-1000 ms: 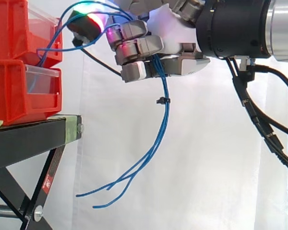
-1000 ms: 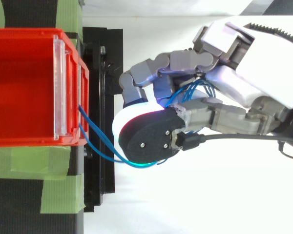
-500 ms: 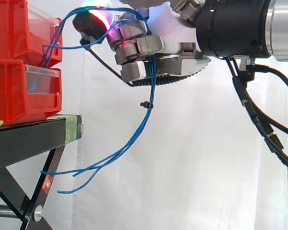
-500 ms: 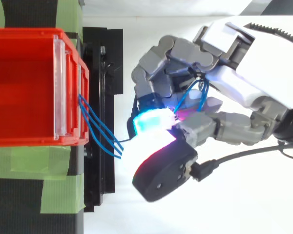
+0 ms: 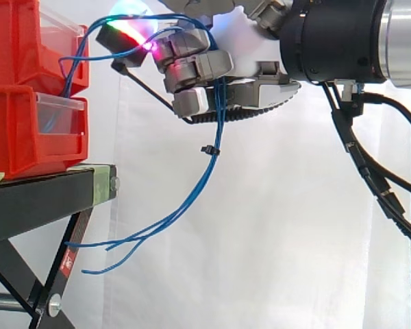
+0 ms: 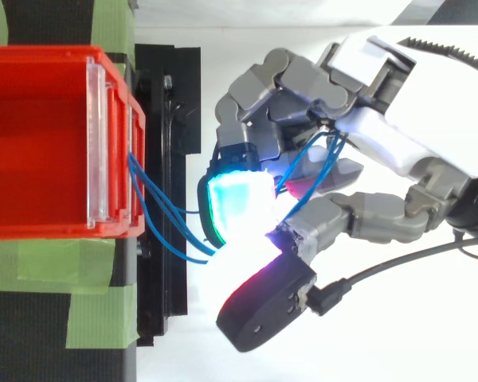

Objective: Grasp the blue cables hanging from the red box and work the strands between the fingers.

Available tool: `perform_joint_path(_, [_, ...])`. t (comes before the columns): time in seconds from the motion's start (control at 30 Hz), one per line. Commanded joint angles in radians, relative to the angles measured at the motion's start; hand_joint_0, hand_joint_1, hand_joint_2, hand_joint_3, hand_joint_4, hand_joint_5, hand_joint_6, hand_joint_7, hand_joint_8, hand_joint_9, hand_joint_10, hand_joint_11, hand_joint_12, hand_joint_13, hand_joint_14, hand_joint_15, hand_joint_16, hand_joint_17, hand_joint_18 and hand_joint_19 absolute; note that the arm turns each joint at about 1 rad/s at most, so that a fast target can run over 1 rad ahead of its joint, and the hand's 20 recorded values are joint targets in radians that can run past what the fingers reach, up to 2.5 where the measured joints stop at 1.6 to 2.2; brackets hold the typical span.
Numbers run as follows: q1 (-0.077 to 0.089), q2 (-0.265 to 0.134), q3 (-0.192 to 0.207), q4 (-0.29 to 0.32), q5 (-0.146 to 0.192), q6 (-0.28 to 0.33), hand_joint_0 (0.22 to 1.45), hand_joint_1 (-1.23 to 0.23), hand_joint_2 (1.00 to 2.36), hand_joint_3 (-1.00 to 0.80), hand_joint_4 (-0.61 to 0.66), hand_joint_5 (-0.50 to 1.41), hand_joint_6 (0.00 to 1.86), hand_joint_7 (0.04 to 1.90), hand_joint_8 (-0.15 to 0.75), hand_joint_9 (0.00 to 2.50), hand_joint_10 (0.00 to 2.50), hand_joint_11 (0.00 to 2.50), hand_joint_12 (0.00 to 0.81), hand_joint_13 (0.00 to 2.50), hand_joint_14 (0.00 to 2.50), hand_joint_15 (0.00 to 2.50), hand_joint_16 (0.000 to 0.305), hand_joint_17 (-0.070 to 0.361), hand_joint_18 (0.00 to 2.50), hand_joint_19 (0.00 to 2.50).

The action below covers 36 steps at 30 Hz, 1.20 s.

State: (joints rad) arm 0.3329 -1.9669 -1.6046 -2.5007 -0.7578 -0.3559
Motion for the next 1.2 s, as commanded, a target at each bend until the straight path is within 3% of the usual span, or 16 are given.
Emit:
perform_joint_path(0.0, [0.0,0.0,0.0,0.0,0.0,0.0,0.69,-0.87,1.0,-1.0,0.25,-0.25,1.01,0.97,0.376,0.67,2.5,2.46,0.418,1.0,2.5,1.32,0.045,0.102,1.37,1.28])
perform_joint_path(0.1, [0.0,0.0,0.0,0.0,0.0,0.0,0.82,-0.87,1.0,-1.0,0.18,-0.24,0.79,1.05,0.376,0.67,2.5,2.46,0.418,1.0,2.5,1.32,0.045,0.102,1.37,1.28])
perform_joint_path(0.23, [0.0,0.0,0.0,0.0,0.0,-0.003,0.91,-0.85,1.0,-1.0,0.14,-0.25,0.75,1.06,0.376,0.67,2.5,2.46,0.418,1.0,2.5,1.32,0.045,0.102,1.37,1.28])
perform_joint_path(0.5, [0.0,0.0,0.0,0.0,0.0,-0.034,0.82,-0.83,1.0,-1.0,0.15,-0.24,0.86,1.04,0.376,0.67,2.5,2.46,0.418,1.0,2.5,1.32,0.045,0.102,1.37,1.28])
perform_joint_path(0.8, [0.0,0.0,0.0,-0.003,-0.002,-0.069,0.63,-0.77,1.0,-1.0,0.22,-0.24,1.05,0.94,0.376,0.67,2.5,2.46,0.418,1.0,2.5,1.32,0.045,0.102,1.37,1.28])
perform_joint_path(1.0, [0.002,0.0,0.0,-0.006,-0.005,-0.106,0.66,-0.75,1.0,-1.0,0.22,-0.22,1.08,0.95,0.376,0.67,2.5,2.46,0.418,1.0,2.5,1.32,0.045,0.102,1.37,1.28])
perform_joint_path(1.17, [0.006,-0.001,0.0,-0.006,-0.005,-0.133,0.78,-0.75,1.0,-1.0,0.19,-0.22,1.1,0.99,0.376,0.67,2.5,2.46,0.418,1.0,2.5,1.32,0.045,0.102,1.37,1.28])
